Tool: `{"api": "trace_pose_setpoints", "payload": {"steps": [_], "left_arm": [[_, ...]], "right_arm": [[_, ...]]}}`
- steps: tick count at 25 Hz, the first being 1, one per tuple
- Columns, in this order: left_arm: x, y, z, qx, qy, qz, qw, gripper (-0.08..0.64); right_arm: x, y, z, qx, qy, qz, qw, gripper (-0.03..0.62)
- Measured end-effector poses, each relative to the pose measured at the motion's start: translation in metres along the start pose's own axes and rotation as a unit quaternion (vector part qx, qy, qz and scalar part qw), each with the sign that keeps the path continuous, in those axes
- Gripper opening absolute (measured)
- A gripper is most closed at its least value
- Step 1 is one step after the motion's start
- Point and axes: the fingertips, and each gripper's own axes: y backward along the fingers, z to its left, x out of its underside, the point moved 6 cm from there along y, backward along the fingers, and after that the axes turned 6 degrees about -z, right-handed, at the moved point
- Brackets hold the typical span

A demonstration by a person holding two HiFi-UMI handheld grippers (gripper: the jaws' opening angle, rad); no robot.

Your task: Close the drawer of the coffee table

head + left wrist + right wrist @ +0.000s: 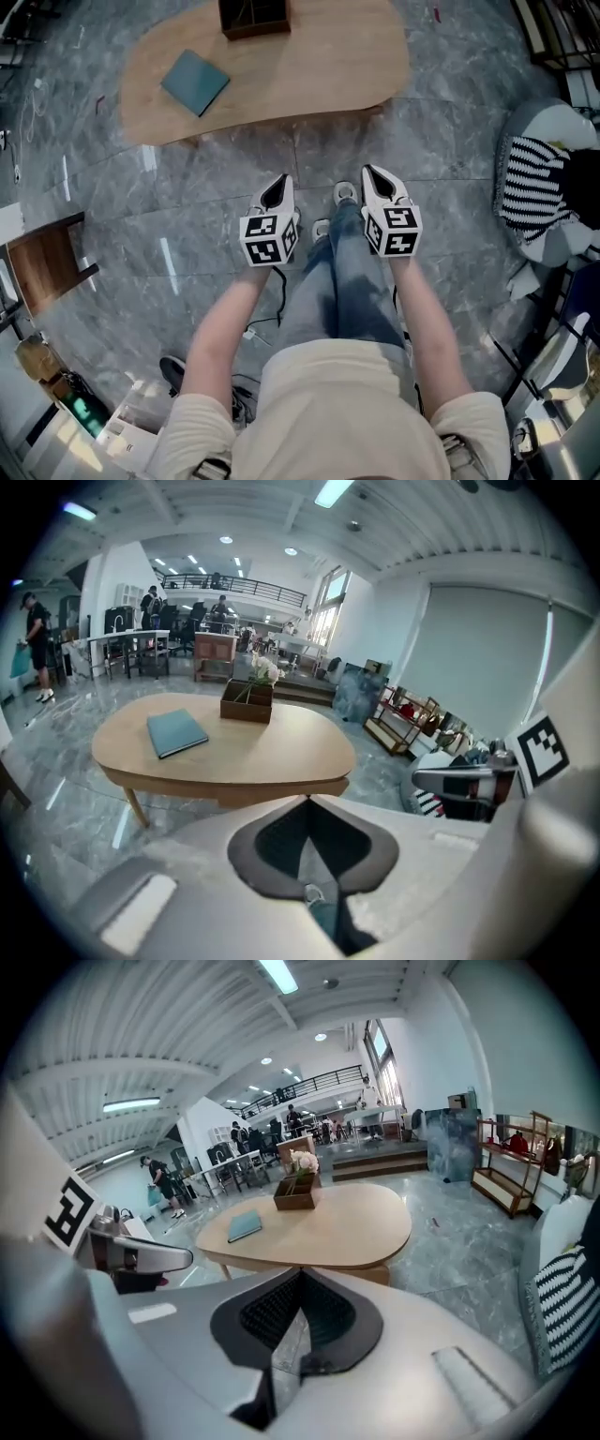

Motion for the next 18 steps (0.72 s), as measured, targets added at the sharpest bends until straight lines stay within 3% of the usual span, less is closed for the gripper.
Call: {"api": "trace_pose_setpoints", "payload": {"steps": [7, 11, 18], "left_arm": [[-0.016, 0.060, -0.025, -0.017, 0.077, -0.012, 0.9968, 0.002], [-0.026, 0.087, -0.040, -0.009, 0.085, -0.013, 0.9963, 0.000], [-0.049, 0.129, -0.063, 0.008, 0.090, -0.025, 0.9956, 0.001]], "right_arm": [[-0.029, 0.060, 0.046, -0.042, 0.048, -0.004, 0.998, 0.000], [-0.041, 0.087, 0.071, -0.069, 0.069, 0.002, 0.995, 0.000], [-0.066, 0.127, 0.100, -0.077, 0.067, -0.020, 0.995, 0.001]]}}
